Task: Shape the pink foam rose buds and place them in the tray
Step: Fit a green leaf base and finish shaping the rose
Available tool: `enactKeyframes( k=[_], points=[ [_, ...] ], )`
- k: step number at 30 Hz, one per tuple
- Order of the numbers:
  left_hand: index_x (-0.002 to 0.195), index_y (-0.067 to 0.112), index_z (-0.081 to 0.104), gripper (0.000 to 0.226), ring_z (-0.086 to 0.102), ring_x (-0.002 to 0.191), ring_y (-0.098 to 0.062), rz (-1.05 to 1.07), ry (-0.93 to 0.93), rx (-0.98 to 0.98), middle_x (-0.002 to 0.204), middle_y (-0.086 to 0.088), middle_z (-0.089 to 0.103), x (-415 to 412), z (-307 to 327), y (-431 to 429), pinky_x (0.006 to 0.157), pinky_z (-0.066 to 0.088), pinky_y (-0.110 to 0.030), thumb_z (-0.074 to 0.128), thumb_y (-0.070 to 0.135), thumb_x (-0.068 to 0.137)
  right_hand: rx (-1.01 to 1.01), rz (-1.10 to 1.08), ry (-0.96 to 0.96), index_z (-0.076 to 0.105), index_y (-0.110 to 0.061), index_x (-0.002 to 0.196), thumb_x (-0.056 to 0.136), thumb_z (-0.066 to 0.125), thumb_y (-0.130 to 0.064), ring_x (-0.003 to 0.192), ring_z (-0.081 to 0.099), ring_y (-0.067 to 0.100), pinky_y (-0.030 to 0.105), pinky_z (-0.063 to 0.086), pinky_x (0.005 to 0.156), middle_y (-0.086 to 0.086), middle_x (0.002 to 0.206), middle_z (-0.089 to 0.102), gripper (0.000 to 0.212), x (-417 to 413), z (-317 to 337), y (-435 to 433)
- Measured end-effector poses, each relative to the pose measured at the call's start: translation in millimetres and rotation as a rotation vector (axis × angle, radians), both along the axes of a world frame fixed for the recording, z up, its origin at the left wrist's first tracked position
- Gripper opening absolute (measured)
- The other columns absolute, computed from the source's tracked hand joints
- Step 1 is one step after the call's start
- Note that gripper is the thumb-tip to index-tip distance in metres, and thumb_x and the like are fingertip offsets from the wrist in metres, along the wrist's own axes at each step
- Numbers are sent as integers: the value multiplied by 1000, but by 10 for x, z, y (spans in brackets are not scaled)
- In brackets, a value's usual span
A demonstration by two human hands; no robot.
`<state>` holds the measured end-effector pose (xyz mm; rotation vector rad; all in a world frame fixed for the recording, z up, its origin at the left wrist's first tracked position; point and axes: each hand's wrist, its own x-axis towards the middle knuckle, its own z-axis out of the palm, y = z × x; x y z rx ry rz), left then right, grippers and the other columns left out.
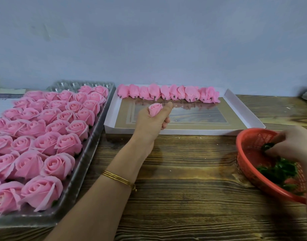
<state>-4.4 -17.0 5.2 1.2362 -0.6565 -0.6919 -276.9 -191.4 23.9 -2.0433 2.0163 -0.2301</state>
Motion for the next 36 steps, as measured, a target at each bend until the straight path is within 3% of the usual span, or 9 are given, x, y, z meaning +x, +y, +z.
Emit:
enactKeyframes(
  k=[8,24,31,36],
  points=[
    [70,18,56,27,48,51,-5,6,6,-14,55,6,55,-14,12,2,52,44,-15,69,31,90,-3,-28,-9,69,-23,52,49,93,-21,69,63,35,44,56,74,12,69,67,24,8,-69,-28],
    [72,17,56,27,48,52,-5,-19,-2,-7,57,5,55,-5,16,18,53,45,-15,68,33,90,-54,-22,-45,69,-30,55,65,73,-4,74,62,37,48,56,78,16,77,67,29,6,-91,-59],
    [71,18,57,27,48,54,-6,-9,13,-4,57,4,55,-7,28,19,55,46,-16,68,33,89,-106,8,-16,69,-21,57,65,64,2,64,59,36,46,56,67,15,65,63,24,28,-40,-16],
    [72,18,57,26,48,55,-6,-14,17,0,58,4,55,-5,36,21,56,46,-17,68,32,89,-151,31,-51,65,-33,53,65,57,5,65,58,37,50,57,68,11,63,63,41,27,18,40]
  ],
)
